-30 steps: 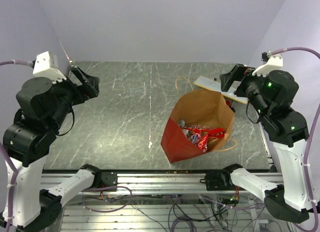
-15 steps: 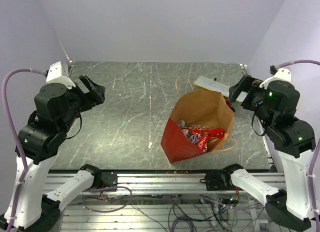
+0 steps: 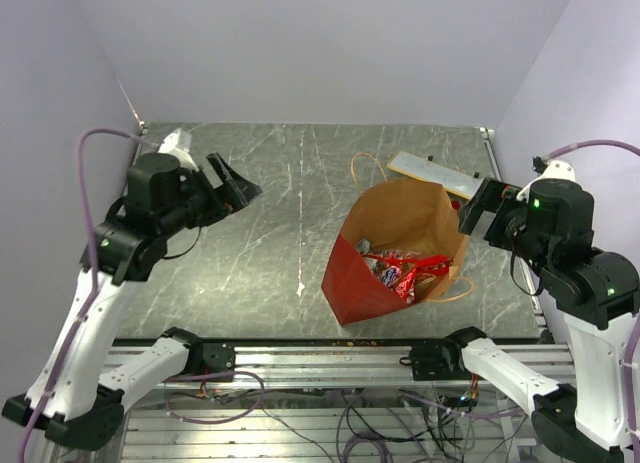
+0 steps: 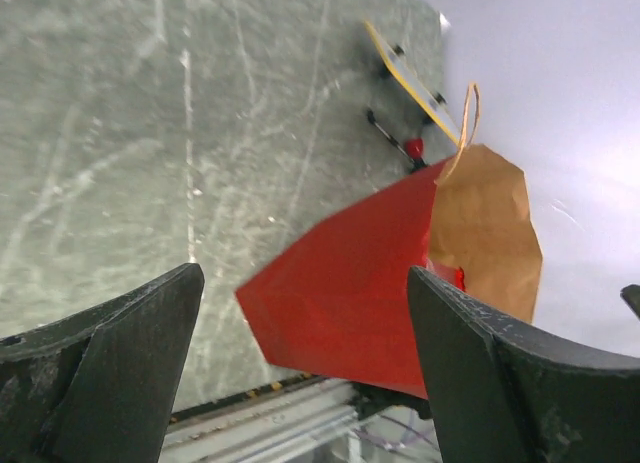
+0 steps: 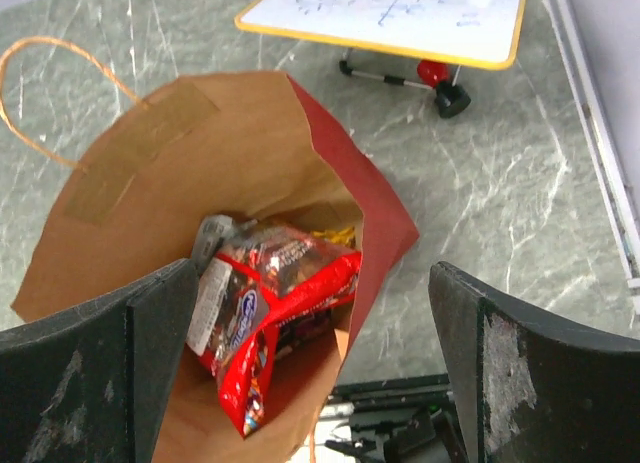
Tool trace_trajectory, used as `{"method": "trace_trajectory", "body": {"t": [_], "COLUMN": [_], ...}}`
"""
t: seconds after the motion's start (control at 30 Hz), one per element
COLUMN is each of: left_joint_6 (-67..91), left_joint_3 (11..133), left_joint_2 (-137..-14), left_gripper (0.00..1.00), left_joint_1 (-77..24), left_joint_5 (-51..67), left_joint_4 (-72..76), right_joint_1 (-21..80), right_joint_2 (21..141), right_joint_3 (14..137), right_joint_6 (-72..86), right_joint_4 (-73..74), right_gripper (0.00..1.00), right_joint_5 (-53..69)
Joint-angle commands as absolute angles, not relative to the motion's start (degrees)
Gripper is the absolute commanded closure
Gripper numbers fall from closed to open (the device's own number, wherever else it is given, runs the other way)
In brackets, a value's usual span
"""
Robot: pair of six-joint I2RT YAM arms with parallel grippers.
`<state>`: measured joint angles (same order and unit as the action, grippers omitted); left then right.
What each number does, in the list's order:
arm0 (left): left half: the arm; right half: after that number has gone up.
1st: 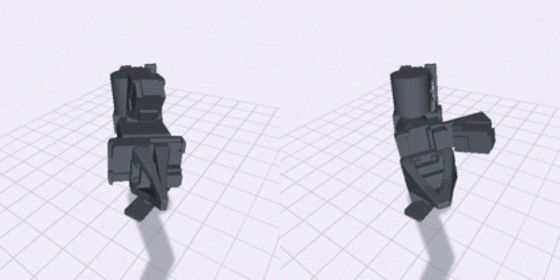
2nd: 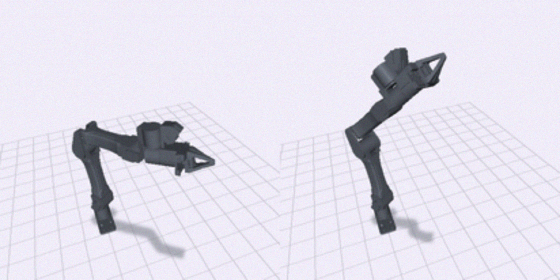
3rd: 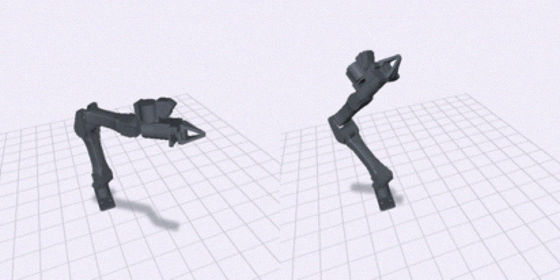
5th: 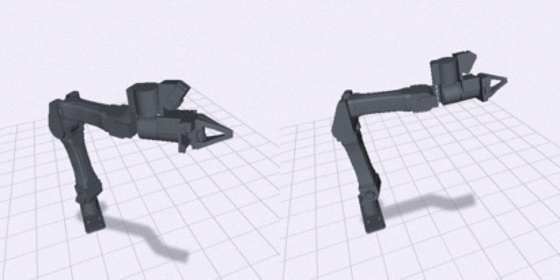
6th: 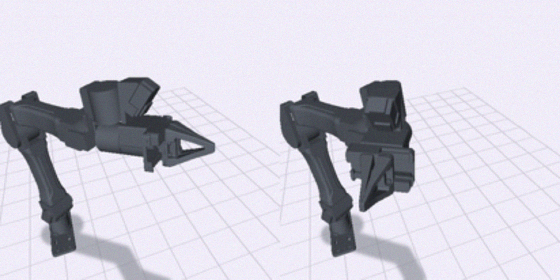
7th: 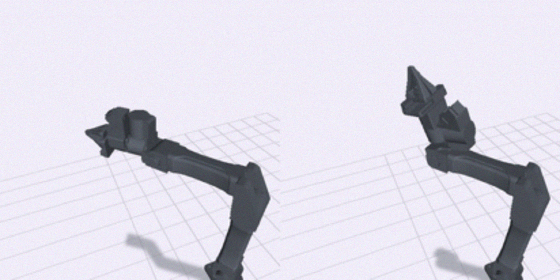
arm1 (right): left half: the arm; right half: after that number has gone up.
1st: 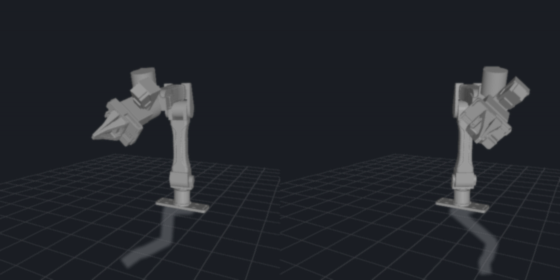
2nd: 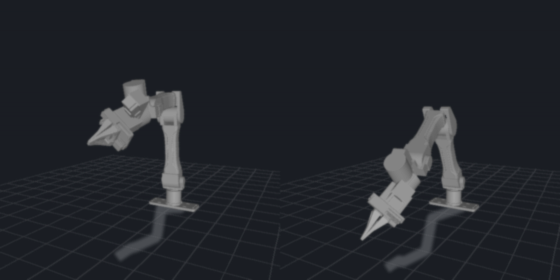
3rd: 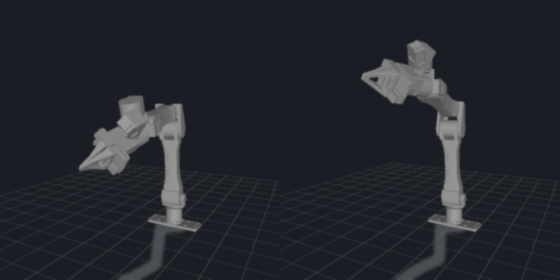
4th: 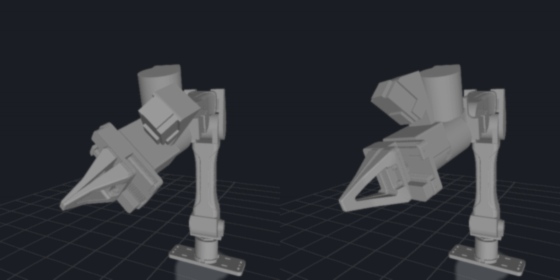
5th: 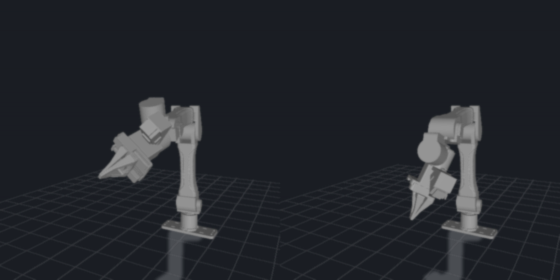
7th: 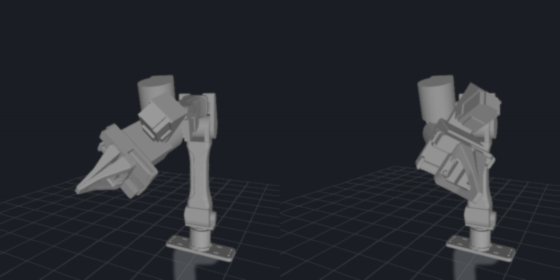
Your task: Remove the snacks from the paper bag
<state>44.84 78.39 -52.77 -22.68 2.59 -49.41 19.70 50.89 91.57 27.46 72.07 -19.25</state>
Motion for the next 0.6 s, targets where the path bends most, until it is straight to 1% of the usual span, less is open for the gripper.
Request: {"method": "trace_trajectory", "body": {"t": [0.0,0.17,0.27,0.4,0.57], "left_joint_6": [52.20,60.38,61.79,57.39,51.81], "left_joint_3": [73.48,66.62,66.54,72.44,82.96], "left_joint_2": [-56.15,-59.41,-63.88,-71.99,-81.87], "left_gripper": [0.07,0.07,0.07,0.07,0.07], "left_joint_1": [-22.83,-25.70,-29.88,-36.17,-40.92], "left_joint_5": [17.10,22.53,22.38,18.77,14.54], "left_joint_4": [-38.15,-23.58,-20.02,-22.49,-27.02], "right_joint_1": [19.30,19.18,19.13,19.11,19.08], "right_joint_2": [49.41,48.55,48.45,48.68,48.53], "right_joint_3": [90.57,89.51,89.33,89.39,89.97], "right_joint_6": [28.02,30.27,31.21,31.75,30.99], "right_joint_4": [77.09,78.27,78.50,78.25,78.99], "right_gripper": [0.00,0.00,0.00,0.00,0.00], "right_joint_5": [-14.99,-10.85,-10.55,-10.20,-12.38]}}
